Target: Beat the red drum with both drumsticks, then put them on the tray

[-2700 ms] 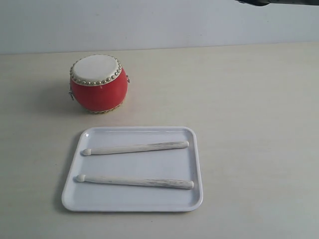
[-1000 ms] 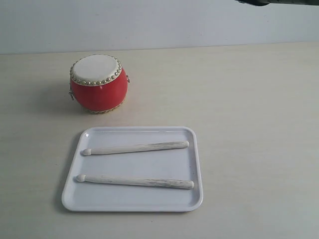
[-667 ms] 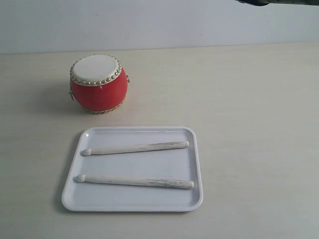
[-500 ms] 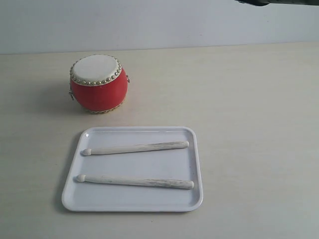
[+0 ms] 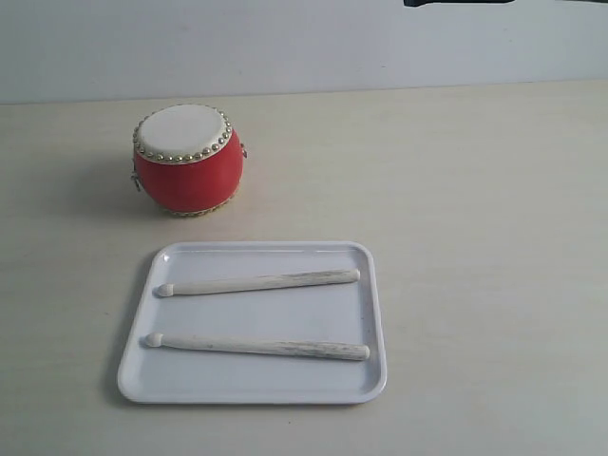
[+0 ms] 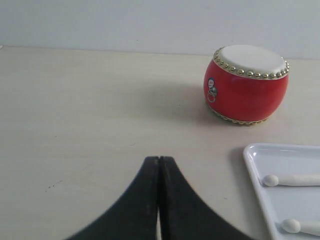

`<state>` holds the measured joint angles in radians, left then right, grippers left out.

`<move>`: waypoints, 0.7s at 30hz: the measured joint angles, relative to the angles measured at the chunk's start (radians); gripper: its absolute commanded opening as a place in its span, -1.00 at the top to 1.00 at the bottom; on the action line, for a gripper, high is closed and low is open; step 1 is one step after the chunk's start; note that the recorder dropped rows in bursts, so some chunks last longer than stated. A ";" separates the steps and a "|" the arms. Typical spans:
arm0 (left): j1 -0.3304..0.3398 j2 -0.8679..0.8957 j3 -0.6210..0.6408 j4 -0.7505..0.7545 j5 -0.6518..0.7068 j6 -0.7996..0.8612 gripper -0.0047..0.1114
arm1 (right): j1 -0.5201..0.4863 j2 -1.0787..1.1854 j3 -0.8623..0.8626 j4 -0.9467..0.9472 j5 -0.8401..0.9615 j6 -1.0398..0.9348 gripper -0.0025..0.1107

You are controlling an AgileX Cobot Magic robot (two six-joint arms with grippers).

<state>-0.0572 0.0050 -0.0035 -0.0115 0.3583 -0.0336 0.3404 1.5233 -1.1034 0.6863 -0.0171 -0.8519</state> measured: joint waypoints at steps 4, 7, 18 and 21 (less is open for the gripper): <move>0.000 0.000 0.000 0.000 0.000 0.000 0.91 | -0.020 -0.137 0.064 -0.007 0.036 -0.002 0.96; 0.000 0.000 0.000 0.000 0.000 0.000 0.91 | -0.053 -0.287 0.172 -0.007 0.039 0.010 0.96; 0.000 0.000 0.000 0.000 0.000 0.000 0.91 | -0.180 -1.111 0.612 -0.007 0.044 0.088 0.96; 0.000 0.000 0.000 0.000 0.000 0.000 0.91 | -0.180 -1.216 0.682 -0.047 0.043 0.132 0.96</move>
<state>-0.0572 0.0050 -0.0035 -0.0115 0.3583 -0.0336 0.1608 0.3073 -0.4216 0.6391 0.0257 -0.7199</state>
